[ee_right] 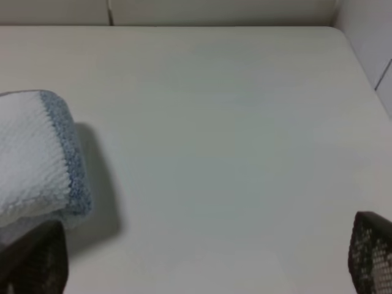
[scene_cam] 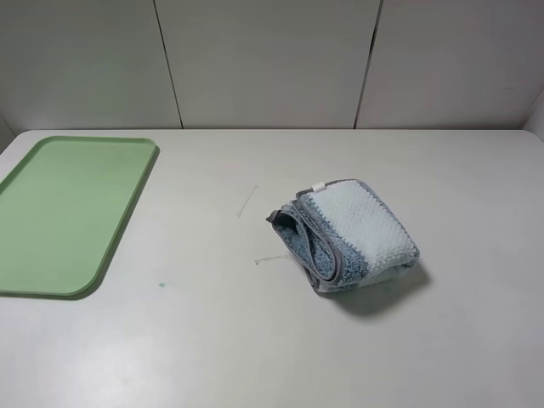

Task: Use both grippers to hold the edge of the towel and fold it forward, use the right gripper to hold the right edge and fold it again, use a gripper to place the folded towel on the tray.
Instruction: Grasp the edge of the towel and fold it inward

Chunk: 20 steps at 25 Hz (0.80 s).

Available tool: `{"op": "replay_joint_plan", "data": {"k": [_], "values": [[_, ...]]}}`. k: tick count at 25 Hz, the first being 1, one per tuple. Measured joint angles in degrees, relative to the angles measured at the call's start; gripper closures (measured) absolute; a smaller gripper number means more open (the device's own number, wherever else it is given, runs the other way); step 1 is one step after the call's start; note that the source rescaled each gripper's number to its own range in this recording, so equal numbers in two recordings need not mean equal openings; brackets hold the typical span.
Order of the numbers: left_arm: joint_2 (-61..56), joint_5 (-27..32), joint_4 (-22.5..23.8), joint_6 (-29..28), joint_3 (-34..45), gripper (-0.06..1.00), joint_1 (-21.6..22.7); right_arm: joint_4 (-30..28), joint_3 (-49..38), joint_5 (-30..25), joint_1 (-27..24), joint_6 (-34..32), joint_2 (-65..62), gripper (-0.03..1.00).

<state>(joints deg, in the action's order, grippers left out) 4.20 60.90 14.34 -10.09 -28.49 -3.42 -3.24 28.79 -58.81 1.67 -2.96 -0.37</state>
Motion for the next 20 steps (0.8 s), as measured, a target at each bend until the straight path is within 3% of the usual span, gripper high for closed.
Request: {"op": "replay_joint_plan", "data": {"k": [20], "values": [[0.0,0.0,0.0,0.0,0.0,-0.05,0.0,0.2,-0.2,0.0,0.0,0.0,0.0,-0.03]]}}
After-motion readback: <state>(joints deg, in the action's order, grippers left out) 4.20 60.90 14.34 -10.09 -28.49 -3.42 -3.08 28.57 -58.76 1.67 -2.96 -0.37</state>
